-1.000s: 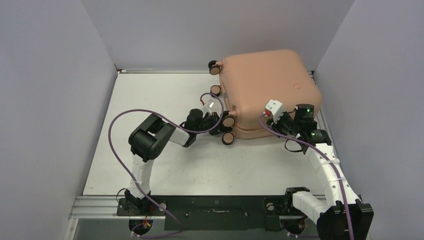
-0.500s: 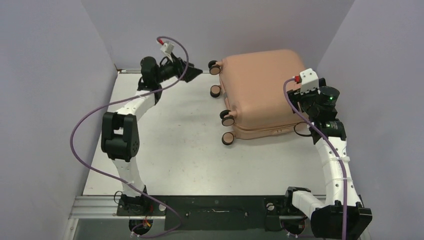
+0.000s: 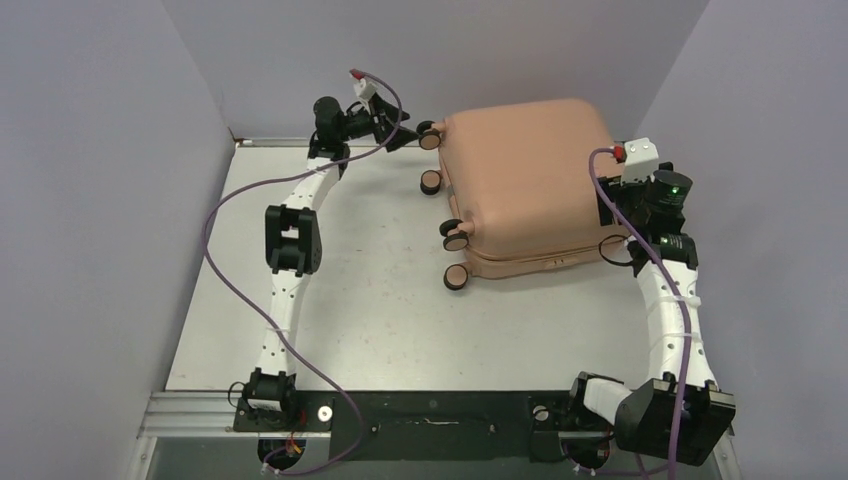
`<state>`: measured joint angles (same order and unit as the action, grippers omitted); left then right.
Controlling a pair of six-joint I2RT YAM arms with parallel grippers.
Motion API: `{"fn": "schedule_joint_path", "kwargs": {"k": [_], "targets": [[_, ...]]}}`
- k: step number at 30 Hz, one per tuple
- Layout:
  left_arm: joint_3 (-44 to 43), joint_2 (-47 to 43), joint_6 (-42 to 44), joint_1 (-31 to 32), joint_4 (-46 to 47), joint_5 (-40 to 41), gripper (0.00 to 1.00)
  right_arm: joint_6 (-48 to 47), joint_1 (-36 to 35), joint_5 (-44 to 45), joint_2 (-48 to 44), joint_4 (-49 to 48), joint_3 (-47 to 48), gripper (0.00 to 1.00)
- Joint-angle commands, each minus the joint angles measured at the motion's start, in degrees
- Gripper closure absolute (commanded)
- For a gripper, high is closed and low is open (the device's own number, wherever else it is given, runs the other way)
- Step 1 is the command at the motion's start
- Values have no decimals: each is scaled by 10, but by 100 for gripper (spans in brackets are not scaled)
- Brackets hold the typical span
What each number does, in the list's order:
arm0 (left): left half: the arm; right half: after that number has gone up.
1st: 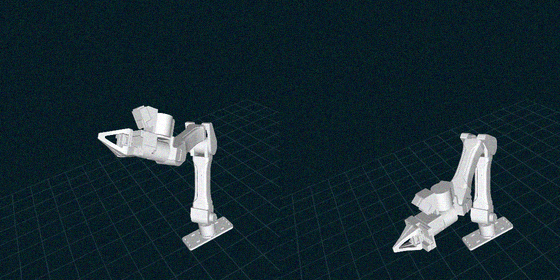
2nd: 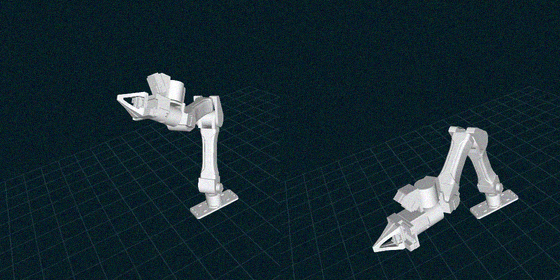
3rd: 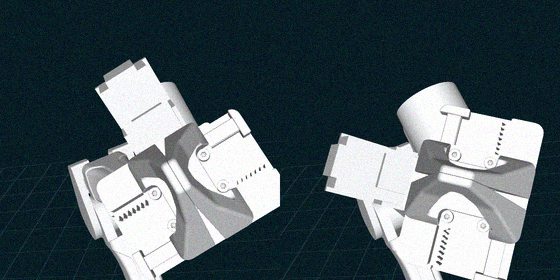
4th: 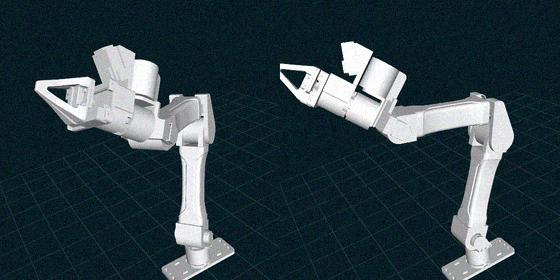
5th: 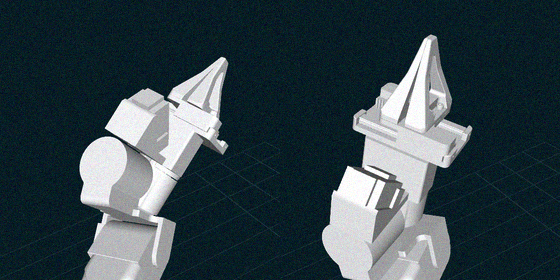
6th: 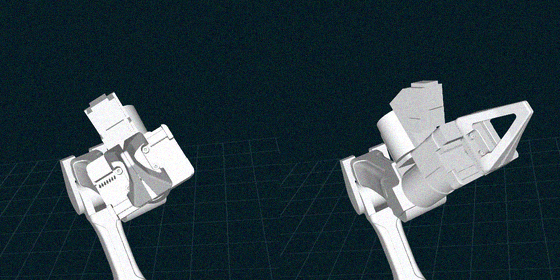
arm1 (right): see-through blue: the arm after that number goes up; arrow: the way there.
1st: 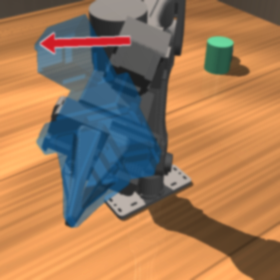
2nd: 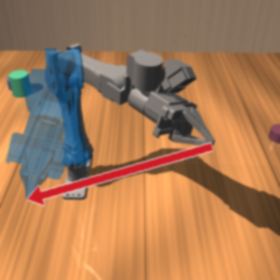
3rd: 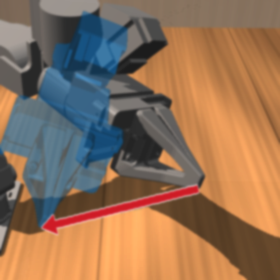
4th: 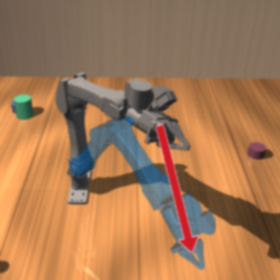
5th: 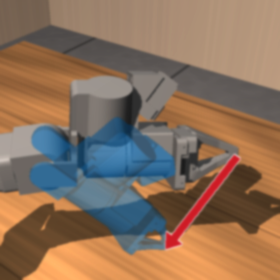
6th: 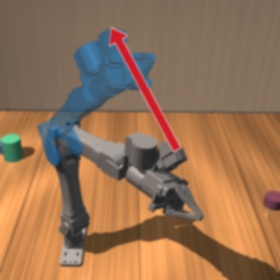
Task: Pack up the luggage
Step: Zip the luggage at the center of the board.
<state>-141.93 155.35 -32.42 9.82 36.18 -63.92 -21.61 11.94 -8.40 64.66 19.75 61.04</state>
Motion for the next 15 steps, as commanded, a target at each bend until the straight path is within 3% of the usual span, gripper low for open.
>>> {"fn": "schedule_joint_path", "kwargs": {"k": [1, 4, 6, 11, 15], "targets": [[-77, -25, 268, 17, -281, 82, 4, 16, 12, -9, -6, -23, -6, 23], [-24, -54, 275, 13, -257, 67, 4, 17, 16, -15, -5, -22, -9, 23], [36, -88, 347, 17, -254, 72, 4, 19, 18, -20, -3, -24, -11, 22], [69, -115, 515, 26, -425, 30, 4, 23, 27, -26, 0, -24, -15, 22], [145, -158, 727, 27, -554, 68, 4, 23, 29, -27, -8, -19, -11, 22]]}}
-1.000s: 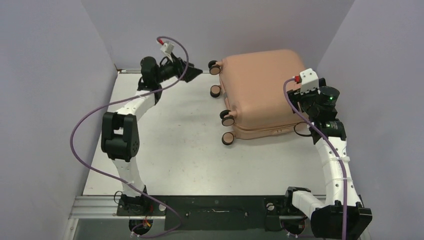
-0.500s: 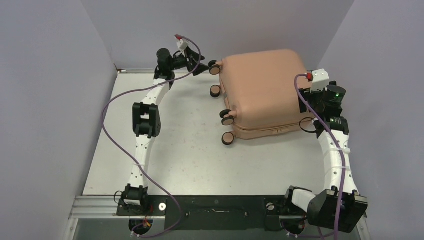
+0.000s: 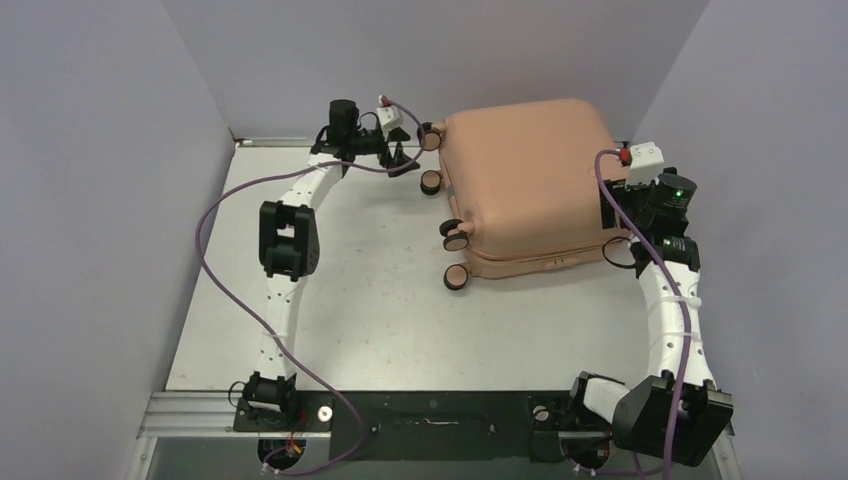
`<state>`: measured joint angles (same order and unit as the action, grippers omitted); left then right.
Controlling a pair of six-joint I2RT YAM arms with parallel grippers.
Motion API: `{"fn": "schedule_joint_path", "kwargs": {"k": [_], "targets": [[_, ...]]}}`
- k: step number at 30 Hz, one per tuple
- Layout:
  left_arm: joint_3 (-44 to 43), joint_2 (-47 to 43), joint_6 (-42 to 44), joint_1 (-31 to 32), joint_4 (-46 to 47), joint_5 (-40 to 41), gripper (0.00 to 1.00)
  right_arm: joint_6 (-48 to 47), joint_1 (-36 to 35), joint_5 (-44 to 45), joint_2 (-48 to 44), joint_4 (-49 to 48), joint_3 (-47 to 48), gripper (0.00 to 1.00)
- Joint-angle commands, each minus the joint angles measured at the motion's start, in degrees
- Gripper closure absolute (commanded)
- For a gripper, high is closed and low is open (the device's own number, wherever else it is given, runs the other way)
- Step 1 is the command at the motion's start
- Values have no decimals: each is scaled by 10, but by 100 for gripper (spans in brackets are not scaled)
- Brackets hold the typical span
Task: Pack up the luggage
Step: Zip the luggage at the center of the board.
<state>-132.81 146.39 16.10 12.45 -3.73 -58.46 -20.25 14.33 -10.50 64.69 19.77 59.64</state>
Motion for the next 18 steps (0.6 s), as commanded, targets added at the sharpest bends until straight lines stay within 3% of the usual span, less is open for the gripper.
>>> {"fn": "schedule_joint_path", "kwargs": {"k": [1, 5, 9, 11, 15, 18], "targets": [[81, -82, 253, 3, -140, 26, 4, 11, 5, -7, -8, -19, 5, 22], [183, -106, 188, 11, 10, 43, 4, 18, 7, -12, 4, -17, 13, 22], [176, -90, 226, 35, -14, 54, 4, 21, 13, -17, 9, -12, 18, 22], [211, -98, 226, 45, 21, 56, 4, 22, 15, -18, 3, -11, 16, 22], [338, -136, 111, 46, 217, 10, 4, 19, 19, -17, -6, -11, 8, 22], [392, -157, 53, 43, 308, -17, 4, 19, 19, -19, -4, -13, 6, 22]]}}
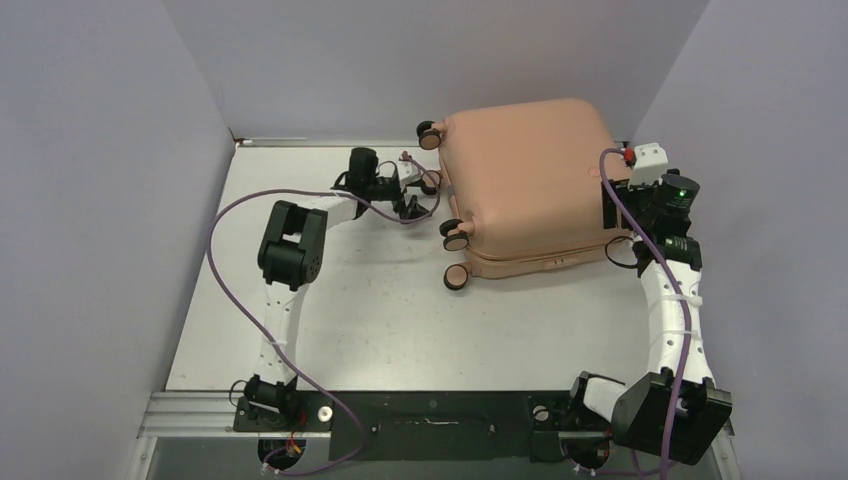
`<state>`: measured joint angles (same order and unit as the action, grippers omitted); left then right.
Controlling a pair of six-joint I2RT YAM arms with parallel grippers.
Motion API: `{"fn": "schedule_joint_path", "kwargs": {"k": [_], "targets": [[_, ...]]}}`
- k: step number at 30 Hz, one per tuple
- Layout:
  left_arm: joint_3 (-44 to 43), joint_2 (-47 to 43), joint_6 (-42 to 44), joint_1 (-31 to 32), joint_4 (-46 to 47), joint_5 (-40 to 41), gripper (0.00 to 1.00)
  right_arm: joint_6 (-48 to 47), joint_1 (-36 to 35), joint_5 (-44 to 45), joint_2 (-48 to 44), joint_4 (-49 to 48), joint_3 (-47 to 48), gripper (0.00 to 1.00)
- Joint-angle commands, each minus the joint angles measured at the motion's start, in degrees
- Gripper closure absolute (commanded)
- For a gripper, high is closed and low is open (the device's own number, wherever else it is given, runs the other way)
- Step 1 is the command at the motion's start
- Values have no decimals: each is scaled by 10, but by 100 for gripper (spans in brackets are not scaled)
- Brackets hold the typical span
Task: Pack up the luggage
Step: Zip the luggage at the center of the board.
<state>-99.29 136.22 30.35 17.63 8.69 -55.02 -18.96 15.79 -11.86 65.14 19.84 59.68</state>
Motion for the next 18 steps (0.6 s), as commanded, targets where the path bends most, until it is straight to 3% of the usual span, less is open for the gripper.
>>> {"fn": "schedule_joint_path", "kwargs": {"k": [1, 8, 13, 18], "targets": [[72, -61, -104, -8, 215, -56, 4, 8, 5, -7, -5, -14, 8, 22], [157, -104, -121, 3, 325, -32, 2, 13, 8, -19, -4, -8, 16, 22], [159, -119, -180, -9, 392, -15, 2, 12, 8, -18, -12, -6, 11, 22], [30, -103, -143, -35, 263, 37, 1, 12, 9, -19, -11, -4, 12, 22]]}}
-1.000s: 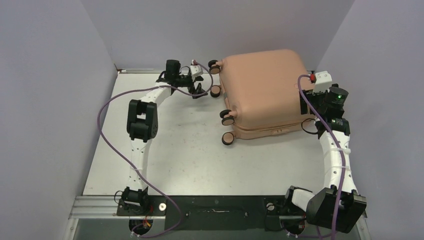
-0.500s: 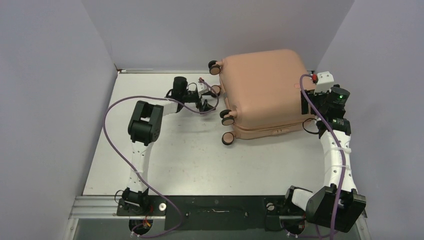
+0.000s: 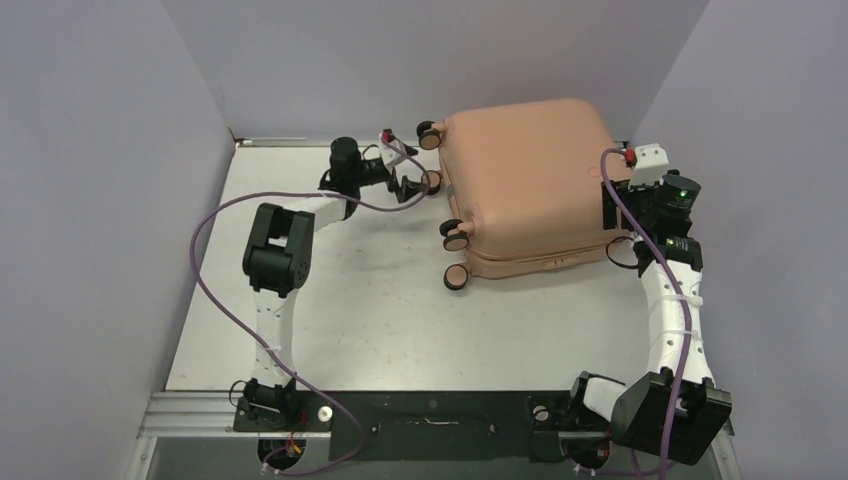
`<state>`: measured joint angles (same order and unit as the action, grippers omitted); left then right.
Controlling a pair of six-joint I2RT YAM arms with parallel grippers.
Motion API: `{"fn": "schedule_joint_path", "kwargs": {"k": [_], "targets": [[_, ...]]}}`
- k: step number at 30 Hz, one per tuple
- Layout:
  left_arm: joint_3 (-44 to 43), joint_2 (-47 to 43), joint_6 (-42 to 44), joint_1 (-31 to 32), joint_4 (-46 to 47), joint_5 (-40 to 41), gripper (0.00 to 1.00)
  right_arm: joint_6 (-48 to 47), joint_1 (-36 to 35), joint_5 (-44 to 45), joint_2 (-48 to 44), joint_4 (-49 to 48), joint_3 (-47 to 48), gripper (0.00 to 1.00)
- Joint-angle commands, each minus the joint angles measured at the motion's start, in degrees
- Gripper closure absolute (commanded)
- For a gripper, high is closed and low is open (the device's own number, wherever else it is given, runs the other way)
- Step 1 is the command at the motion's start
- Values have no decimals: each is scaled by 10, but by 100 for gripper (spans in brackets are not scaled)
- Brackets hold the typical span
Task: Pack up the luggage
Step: Zip the luggage at the center of the board.
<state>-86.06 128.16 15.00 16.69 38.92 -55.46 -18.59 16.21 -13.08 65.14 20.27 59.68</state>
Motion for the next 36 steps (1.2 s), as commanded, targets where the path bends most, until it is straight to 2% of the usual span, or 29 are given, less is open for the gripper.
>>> {"fn": "schedule_joint_path", "kwargs": {"k": [1, 9, 13, 16, 19, 25, 30, 32, 36], "targets": [[-125, -14, 11, -32, -51, 43, 1, 8, 5, -7, -12, -9, 14, 22], [-326, 99, -12, -40, -103, -2, 4, 4, 8, -12, 5, -3, 23, 22], [-468, 189, -85, -40, -105, -66, 4, -2, 8, -11, 4, -1, 19, 23], [-539, 243, -174, -40, -60, -103, 4, -5, 8, -10, -7, 0, 12, 23], [-557, 265, -221, -39, -28, -122, 4, -6, 8, -9, -17, 2, 9, 23], [-553, 275, -203, -30, -49, -120, 4, -3, 9, -17, -18, 7, 13, 23], [-563, 300, -258, -22, 16, -116, 0, -3, 8, -20, -19, 6, 9, 23], [-566, 305, -270, -19, 36, -116, 7, -3, 8, -23, -19, 9, 9, 23], [-576, 310, -270, -15, 31, -109, 29, 0, 8, -30, -17, 11, 12, 23]]}}
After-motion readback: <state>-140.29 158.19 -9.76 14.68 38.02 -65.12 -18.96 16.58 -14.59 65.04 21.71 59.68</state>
